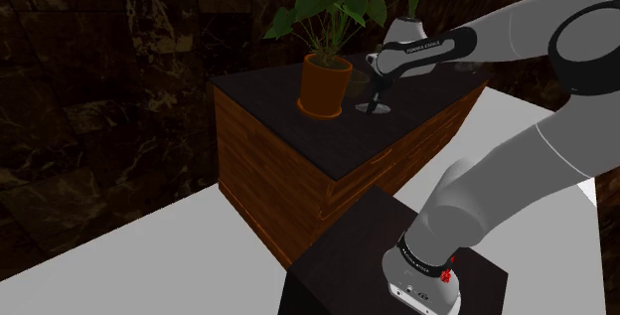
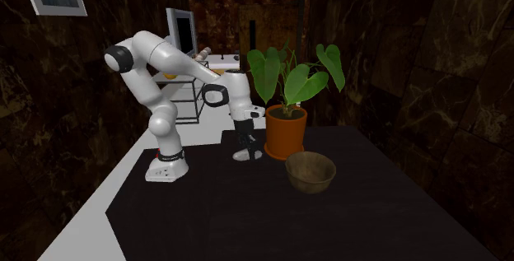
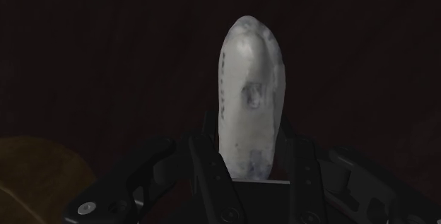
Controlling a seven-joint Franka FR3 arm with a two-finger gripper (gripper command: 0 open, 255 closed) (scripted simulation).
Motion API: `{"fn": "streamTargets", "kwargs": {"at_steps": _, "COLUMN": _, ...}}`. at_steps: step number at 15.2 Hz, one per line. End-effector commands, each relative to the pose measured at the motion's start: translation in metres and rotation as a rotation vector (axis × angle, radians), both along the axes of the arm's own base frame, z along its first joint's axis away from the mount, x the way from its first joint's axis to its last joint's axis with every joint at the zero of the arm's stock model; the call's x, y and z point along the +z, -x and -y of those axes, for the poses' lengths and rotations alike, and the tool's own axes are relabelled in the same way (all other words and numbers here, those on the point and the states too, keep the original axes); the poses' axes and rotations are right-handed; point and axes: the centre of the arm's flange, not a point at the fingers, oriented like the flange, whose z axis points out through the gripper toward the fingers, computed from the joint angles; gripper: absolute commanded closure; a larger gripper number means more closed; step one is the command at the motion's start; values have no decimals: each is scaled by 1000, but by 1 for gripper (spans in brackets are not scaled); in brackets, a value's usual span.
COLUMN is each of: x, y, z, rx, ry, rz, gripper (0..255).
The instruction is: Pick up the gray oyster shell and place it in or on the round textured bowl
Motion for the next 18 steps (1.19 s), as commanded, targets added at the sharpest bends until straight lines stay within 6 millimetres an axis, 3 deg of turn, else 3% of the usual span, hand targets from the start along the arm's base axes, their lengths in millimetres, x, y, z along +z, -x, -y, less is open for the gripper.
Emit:
{"fn": "streamTargets", "kwargs": {"at_steps": 1, "x": 11, "y": 0, "z": -1, "rx": 0, "ry": 0, "rz": 0, "gripper": 255}}
{"fn": "streamTargets", "kwargs": {"at_steps": 18, "x": 100, "y": 0, "z": -1, "rx": 0, "ry": 0, "rz": 0, "gripper": 255}}
